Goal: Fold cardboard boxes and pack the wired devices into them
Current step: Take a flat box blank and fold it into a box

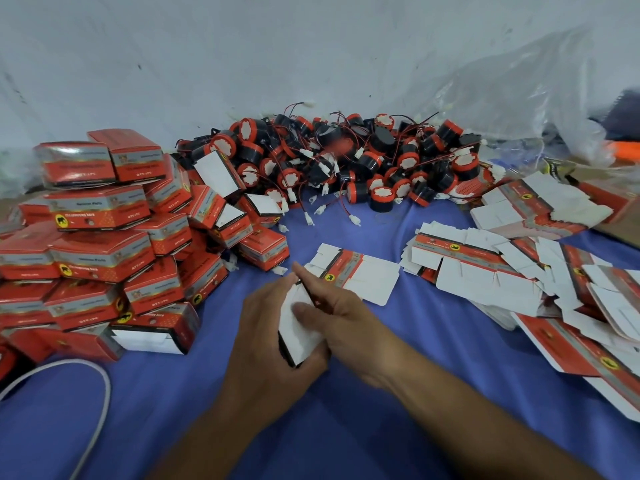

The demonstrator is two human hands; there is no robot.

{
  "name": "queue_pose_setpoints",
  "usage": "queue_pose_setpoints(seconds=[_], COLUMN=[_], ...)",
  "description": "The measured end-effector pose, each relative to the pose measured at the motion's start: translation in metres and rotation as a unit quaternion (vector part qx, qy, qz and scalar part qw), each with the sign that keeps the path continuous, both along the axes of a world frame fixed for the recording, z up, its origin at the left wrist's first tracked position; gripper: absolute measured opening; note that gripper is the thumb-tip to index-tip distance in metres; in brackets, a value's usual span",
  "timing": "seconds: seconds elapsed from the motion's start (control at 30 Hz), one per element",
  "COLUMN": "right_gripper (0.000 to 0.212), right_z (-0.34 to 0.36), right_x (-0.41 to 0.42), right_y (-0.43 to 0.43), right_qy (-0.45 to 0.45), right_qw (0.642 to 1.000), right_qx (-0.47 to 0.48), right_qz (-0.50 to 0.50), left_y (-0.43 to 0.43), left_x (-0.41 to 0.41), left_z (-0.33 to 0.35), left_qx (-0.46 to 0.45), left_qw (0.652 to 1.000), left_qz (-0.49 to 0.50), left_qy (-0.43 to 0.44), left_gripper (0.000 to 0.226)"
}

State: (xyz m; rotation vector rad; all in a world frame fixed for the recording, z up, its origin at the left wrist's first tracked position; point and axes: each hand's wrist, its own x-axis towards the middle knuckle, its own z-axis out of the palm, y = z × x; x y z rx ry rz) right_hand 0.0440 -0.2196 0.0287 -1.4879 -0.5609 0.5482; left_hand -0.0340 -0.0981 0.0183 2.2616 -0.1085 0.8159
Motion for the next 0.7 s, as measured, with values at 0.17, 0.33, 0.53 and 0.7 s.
queue_pose_setpoints(seconds=[0.17, 0.33, 0.53, 0.7], right_gripper=[0.096, 0.1, 0.049, 0.041], right_z=[0.011, 0.005, 0.001, 0.0], right_x=[0.012, 0.013, 0.025, 0.023], right_y=[-0.02, -0.028, -0.021, -0.015], right_qy=[-0.197, -0.497, -0.653, -0.614], right_qw=[0.98, 0.853, 0.699, 0.676], right_qx=[-0.032, -0.133, -0.291, -0.397], right_qz=[-0.015, 0.08, 0.022, -0.095], left_y=[0.018, 0.048, 0.066, 0.053], left_x=[-0.003, -0.001, 0.011, 0.01], left_z=[0.009, 0.003, -0.001, 0.002], left_qx=[-0.022, 0.152, 0.355, 0.318], left_qw=[0.994, 0.984, 0.935, 0.944], left_qz=[-0.108, -0.082, 0.009, 0.072], left_qy=[0.013, 0.033, 0.004, 0.054], left_gripper=[0.07, 0.073, 0.053, 0.051])
